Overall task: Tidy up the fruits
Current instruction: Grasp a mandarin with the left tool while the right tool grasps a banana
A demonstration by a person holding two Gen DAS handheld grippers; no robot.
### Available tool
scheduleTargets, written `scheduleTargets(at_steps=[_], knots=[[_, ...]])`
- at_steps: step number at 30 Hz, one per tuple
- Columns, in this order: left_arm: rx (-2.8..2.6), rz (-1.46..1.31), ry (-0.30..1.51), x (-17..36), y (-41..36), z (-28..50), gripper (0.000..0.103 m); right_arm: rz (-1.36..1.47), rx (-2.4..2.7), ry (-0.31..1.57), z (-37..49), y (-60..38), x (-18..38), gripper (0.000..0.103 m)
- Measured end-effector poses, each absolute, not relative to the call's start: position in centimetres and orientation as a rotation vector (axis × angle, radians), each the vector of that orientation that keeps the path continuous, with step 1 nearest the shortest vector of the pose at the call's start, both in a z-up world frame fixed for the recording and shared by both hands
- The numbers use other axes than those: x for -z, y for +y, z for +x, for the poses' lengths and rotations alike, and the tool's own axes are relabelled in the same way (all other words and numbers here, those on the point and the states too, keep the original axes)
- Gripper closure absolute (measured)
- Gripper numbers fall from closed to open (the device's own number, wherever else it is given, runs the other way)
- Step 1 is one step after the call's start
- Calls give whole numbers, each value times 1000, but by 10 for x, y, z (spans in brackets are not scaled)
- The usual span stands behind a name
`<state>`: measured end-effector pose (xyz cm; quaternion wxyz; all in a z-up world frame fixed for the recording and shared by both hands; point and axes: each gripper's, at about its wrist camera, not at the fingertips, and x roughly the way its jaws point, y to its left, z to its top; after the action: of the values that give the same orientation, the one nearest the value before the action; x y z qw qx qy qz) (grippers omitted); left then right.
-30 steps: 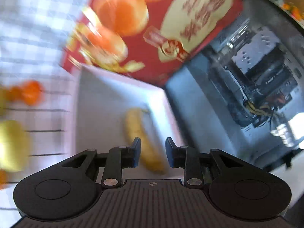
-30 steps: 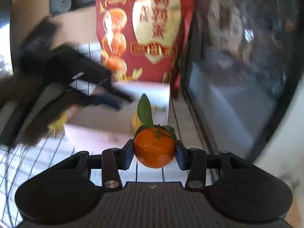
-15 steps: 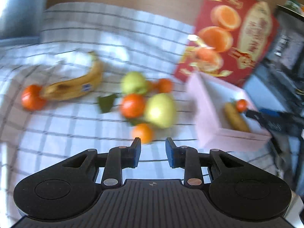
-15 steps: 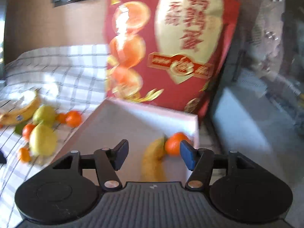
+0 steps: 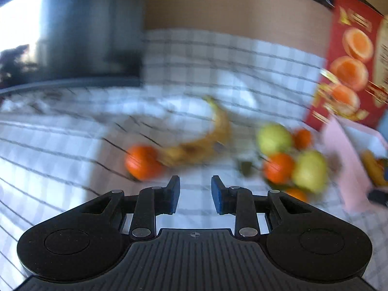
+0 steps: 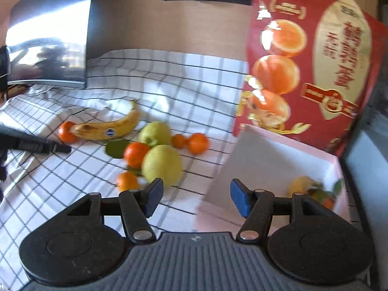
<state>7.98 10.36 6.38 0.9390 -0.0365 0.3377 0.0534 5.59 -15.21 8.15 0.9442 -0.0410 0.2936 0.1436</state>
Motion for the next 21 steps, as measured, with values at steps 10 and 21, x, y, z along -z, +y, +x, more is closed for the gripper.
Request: scheduleTargets(at_steps=[10, 21], knots=[[-1, -169, 679, -60, 181, 141, 70, -88, -389, 678, 66, -109, -64, 41], [14, -238, 734, -46, 206, 155, 70, 32, -472, 704, 118, -84, -83, 41]])
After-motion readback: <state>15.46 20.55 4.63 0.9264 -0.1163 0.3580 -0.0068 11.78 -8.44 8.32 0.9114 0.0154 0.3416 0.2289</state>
